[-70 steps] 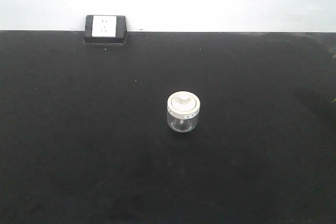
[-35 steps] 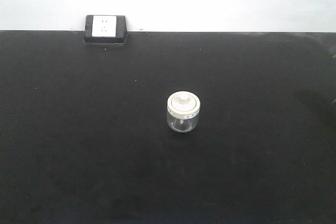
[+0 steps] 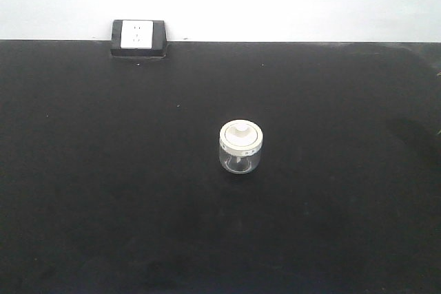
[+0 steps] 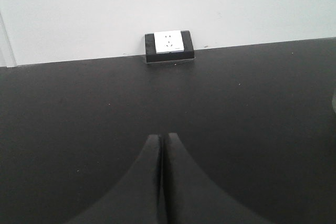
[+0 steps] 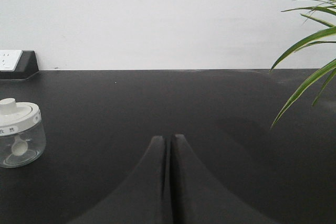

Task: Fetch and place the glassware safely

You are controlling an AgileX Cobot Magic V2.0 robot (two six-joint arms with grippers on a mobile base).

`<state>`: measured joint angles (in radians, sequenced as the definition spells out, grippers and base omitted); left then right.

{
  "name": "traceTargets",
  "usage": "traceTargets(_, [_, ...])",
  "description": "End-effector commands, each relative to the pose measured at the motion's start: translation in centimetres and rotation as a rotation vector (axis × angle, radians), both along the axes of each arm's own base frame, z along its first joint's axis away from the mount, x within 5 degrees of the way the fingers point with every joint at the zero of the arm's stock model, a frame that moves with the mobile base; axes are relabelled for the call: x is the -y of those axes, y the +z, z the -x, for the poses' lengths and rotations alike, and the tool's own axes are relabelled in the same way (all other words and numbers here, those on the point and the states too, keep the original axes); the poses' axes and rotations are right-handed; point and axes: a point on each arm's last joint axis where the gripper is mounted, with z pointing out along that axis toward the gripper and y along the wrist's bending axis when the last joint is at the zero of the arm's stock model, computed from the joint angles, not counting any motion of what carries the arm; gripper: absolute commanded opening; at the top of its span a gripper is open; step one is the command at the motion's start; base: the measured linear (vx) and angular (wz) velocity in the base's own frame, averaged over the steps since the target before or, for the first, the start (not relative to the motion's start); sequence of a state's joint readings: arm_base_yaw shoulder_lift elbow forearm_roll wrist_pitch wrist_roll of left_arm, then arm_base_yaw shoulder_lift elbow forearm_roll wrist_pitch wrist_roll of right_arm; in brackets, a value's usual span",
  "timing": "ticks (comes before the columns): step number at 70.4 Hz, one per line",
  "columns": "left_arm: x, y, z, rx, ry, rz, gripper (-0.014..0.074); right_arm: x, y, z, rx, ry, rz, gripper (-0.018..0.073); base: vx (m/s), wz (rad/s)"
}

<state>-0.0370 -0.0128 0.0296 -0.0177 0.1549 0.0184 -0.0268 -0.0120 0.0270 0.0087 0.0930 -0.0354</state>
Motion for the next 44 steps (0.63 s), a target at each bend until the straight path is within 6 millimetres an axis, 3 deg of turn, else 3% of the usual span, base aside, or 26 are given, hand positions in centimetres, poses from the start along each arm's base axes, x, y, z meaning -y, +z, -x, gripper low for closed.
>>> traceTargets(1, [-0.02,-0.09,-0.05,0.067,0.003,0.018,-0.0007,0.0,0.11,0.0,0.069,0.0,0.013,0.0,0.0,0.0])
traceTargets(44, [-0.02,-0.09,-0.05,0.067,0.003,0.018,-0.0007,0.0,0.11,0.0,0.069,0.0,0.012,0.0,0.0,0.0])
